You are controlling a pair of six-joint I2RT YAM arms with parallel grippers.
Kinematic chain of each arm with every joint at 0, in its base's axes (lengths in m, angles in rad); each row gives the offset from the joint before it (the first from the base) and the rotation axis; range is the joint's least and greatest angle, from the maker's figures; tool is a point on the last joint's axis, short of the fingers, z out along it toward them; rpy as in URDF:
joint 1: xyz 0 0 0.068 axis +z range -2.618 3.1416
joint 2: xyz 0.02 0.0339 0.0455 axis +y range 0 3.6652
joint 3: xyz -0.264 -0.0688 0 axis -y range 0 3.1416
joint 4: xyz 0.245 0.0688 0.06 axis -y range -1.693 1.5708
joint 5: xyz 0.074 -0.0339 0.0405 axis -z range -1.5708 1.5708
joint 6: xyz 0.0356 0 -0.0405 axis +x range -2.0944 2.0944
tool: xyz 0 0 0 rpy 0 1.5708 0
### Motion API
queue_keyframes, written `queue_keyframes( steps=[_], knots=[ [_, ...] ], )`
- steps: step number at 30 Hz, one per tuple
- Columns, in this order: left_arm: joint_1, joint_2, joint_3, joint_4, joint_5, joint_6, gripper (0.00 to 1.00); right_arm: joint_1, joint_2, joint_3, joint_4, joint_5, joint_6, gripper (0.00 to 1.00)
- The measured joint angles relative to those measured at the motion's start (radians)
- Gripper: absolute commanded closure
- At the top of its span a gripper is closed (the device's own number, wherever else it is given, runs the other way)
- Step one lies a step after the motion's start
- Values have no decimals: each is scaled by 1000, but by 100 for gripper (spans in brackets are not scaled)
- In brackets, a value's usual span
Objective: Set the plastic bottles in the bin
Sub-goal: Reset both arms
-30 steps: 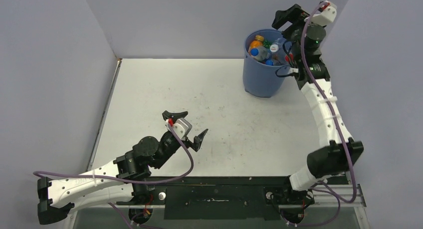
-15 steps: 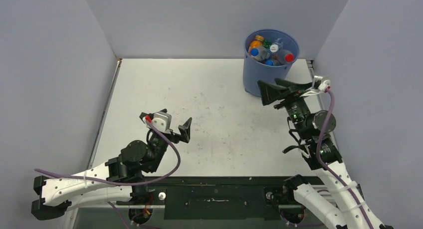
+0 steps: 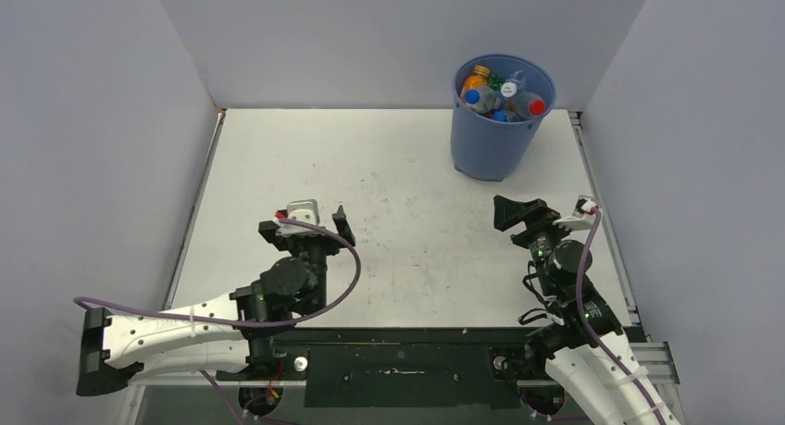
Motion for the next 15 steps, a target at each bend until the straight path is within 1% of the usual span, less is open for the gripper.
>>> queue_keyframes(
  steps=[5, 9, 12, 14, 15],
  knots=[
    [-2, 107, -6, 20, -42, 47, 4, 0, 24, 1, -43, 167, 87, 10],
    [-4, 133, -11, 39, -53, 76, 4, 0, 130, 18, -105, 263, 123, 10],
    [5, 127, -15, 45, -44, 89, 2, 0, 206, 14, -98, 313, 102, 10],
    [51, 115, -30, 43, -6, 82, 2, 0, 227, -15, -55, 342, 48, 10],
    [101, 108, -37, 19, 20, 56, 2, 0, 227, -38, -18, 357, 4, 10]
  ],
)
